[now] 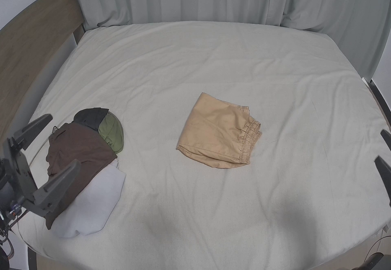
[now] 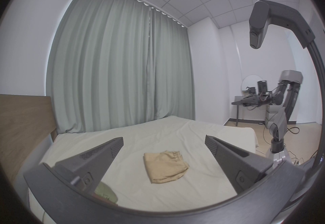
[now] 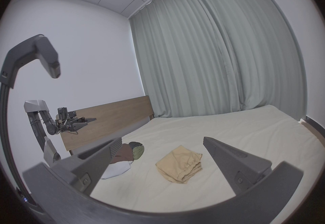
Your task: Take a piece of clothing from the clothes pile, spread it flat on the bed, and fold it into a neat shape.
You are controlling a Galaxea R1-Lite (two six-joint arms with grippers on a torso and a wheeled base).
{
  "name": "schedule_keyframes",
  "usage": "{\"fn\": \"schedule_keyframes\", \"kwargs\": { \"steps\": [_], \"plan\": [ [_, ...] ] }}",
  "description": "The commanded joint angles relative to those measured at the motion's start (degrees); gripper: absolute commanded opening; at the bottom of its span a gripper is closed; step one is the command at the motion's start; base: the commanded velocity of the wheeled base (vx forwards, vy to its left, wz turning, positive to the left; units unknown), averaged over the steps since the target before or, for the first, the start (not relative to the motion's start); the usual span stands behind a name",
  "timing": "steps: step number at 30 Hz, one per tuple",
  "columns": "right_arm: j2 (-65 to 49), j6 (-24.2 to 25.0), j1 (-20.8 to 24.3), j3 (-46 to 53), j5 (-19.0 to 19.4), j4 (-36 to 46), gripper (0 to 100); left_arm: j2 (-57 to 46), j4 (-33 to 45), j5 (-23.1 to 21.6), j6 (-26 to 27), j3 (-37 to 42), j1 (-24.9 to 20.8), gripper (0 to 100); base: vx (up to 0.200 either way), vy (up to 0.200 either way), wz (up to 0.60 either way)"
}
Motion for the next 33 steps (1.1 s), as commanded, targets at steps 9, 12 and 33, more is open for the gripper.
{"fn": "schedule_keyframes", "kwargs": {
  "steps": [9, 12, 33],
  "plan": [
    [-43.56, -4.11, -7.39, 6.61, -21.46, 50.52, 100, -46.51, 46.02, 13.66, -0.87, 8.37, 10.58, 100, 0.000, 0.000, 0.00],
    [-43.65, -5.34, -7.30, 6.61, -29.89, 51.48, 100, -55.74, 58.67, 13.66, 0.01, 8.46, 15.06, 100, 0.000, 0.000, 0.00],
    [-43.65, -9.74, -7.39, 6.61, -24.62, 54.12, 100, -59.87, 67.20, 27.19, -4.65, 8.46, 12.77, 100, 0.000, 0.000, 0.00]
  ]
}}
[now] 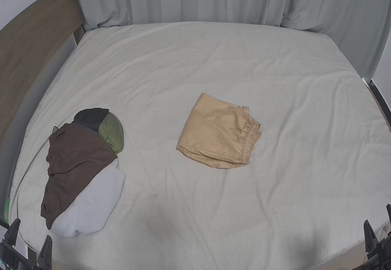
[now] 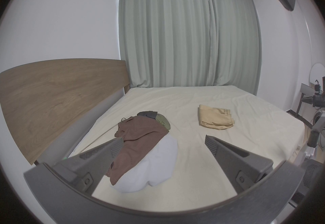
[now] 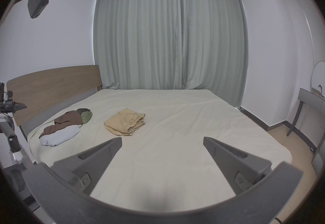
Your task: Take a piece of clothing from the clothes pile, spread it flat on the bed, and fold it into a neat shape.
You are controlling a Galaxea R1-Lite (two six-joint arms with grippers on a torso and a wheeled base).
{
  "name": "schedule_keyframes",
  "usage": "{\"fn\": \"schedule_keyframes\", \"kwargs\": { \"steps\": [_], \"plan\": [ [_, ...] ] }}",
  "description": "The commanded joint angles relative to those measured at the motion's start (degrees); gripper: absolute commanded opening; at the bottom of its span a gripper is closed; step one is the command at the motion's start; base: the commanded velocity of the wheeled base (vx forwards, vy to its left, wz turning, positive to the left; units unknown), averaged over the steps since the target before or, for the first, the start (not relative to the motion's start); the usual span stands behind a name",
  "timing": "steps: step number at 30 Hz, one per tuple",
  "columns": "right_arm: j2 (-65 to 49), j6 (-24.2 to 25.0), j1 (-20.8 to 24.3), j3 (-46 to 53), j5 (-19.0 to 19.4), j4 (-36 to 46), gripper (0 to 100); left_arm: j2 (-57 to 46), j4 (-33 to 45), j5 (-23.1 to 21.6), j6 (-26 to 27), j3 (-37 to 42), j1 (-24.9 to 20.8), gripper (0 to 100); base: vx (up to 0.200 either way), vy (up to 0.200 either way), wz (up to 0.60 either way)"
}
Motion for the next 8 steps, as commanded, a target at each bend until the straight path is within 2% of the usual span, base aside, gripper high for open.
{"fn": "schedule_keyframes", "kwargs": {
  "steps": [1, 8],
  "plan": [
    [-0.53, 0.05, -0.01, 1.01, 0.07, -0.01, 100, -3.00, -0.07, 0.12, -0.33, 0.95, -0.60, 100, 0.000, 0.000, 0.00],
    [-0.53, 0.14, -0.01, 1.01, 0.07, -0.01, 100, -3.00, -0.16, 0.29, -1.13, 0.95, -0.60, 100, 0.000, 0.000, 0.00]
  ]
}}
